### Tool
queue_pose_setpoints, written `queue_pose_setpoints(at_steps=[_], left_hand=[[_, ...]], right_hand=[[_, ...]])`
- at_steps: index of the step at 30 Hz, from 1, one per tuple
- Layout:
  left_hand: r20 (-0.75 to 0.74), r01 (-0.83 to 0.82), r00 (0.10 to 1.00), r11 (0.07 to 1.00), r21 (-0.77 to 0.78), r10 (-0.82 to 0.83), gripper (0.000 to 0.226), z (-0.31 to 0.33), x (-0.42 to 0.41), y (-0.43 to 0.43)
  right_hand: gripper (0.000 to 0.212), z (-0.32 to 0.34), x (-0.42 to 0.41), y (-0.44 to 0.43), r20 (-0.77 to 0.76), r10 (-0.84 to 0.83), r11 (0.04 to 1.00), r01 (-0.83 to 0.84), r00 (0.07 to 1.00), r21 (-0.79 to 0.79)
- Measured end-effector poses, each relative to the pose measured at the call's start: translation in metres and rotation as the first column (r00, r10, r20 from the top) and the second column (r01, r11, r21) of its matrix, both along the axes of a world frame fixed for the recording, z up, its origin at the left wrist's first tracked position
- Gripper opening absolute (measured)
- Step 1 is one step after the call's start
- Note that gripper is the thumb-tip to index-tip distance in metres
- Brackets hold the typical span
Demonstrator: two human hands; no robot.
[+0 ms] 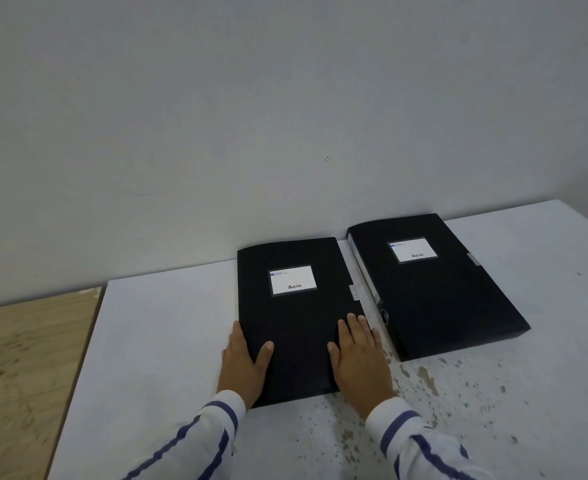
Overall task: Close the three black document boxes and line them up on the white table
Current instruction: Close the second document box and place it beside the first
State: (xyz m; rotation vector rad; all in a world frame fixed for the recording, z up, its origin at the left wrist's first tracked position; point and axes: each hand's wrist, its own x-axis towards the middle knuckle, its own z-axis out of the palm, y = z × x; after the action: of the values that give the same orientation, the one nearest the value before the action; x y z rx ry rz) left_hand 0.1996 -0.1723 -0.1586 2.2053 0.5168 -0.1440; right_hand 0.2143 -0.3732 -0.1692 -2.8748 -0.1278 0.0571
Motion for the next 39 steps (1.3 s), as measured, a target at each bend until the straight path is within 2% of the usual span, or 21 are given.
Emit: queue_pose_setpoints(at_steps=[19,28,39], left_hand=[[-0.034,-0.014,0.999,1.000,0.019,0.015,0.079,0.003,0.019,-0.018],[-0.066,0.063,0.996,0.997,0.037,-0.060,0.078,0.018,0.015,-0.006],[-0.106,0.061,0.993,0.994,0.090,-0.052,0.058,0.037,-0.043,0.059]], right_hand=[[0.055,0.000,0.026,-0.016,0.012,0.017,1.000,-0.017,1.000,0.016],[0.052,0.015,0.022,-0.008,-0.044,0.006,1.000,-0.005,0.999,0.019],[0.039,0.049,-0.025,0.097,-0.104,0.290,0.947,-0.269,0.952,0.177]])
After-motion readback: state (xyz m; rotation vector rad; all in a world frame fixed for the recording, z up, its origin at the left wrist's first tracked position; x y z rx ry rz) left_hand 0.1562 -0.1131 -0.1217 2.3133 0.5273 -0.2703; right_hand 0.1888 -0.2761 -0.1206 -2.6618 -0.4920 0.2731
